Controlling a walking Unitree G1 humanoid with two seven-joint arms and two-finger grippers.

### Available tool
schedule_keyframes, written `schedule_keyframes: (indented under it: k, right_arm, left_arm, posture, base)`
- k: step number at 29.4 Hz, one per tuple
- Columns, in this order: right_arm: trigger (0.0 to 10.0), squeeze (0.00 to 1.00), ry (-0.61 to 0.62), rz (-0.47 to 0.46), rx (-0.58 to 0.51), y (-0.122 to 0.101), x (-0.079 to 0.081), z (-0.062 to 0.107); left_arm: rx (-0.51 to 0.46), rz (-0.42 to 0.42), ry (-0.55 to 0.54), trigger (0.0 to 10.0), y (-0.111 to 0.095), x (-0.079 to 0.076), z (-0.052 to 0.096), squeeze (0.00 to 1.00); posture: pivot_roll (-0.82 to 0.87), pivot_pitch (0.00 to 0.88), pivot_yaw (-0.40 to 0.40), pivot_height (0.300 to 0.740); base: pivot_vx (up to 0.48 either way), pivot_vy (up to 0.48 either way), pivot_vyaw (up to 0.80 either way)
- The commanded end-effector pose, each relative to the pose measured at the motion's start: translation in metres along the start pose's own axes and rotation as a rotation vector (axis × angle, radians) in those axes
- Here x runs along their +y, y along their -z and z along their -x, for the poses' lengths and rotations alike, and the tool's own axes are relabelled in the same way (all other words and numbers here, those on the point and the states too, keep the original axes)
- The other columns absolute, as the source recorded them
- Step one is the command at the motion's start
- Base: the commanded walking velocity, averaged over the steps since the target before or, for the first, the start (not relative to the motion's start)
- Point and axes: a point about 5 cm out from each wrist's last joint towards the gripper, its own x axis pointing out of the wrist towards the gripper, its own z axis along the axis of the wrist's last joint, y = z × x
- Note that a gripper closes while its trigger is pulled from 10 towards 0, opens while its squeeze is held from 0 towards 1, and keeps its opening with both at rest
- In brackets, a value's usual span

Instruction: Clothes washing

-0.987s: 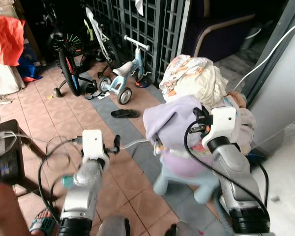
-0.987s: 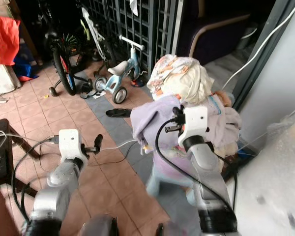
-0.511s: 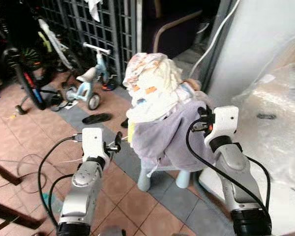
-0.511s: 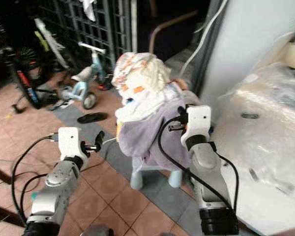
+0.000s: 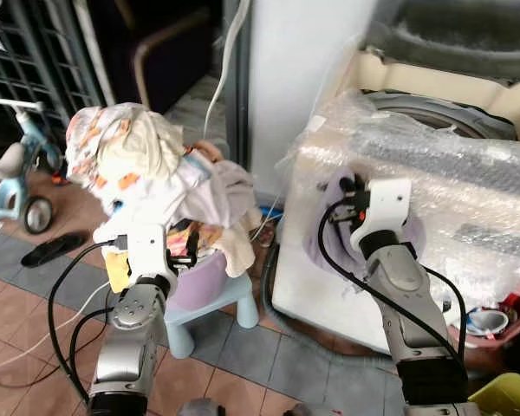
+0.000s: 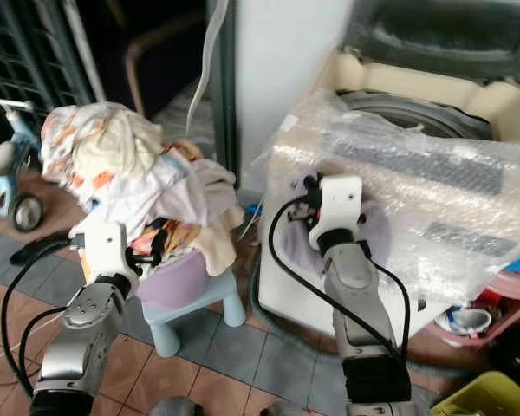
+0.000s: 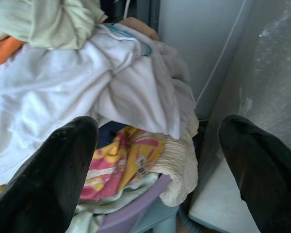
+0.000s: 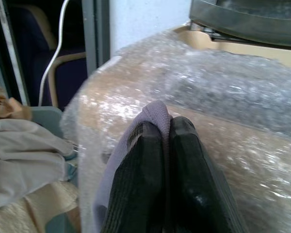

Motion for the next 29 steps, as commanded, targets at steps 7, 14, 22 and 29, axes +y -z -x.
schedule_keyframes:
  k: [7,14,22,29]
  right_arm:
    - [10.0,0.0,0.005,0.018,-0.048,-0.008,-0.006,0.001]
    - [10.0,0.0,-0.154,0.163,-0.214,-0.049,0.011,-0.003]
    - [10.0,0.0,-0.21,0.228,-0.287,-0.072,0.007,-0.025]
    - [10.0,0.0,-0.236,0.301,-0.366,-0.105,-0.004,-0.054]
  left_arm:
    - [-0.011,0.019,0.007,10.0,-0.002,-0.008,-0.001,0.0]
    - [-0.029,0.0,-0.007,10.0,-0.004,-0.002,0.003,0.0]
    - [-0.023,0.011,0.004,10.0,-0.002,-0.003,0.003,0.0]
    - [-0.023,0.011,0.002,10.0,-0.002,-0.003,0.003,0.0]
  posture:
    - [-0.03,0.0,0.02,0.74]
    - [-0.02,0.0,0.015,0.74]
    - [-0.02,0.0,0.014,0.74]
    - [-0.01,0.0,0.01,0.74]
  base:
    - [0.0,0.0,-0.34]
    - [0.0,0.0,0.0]
    - [0.184,0.0,0.0]
    - [0.338,0.0,0.0]
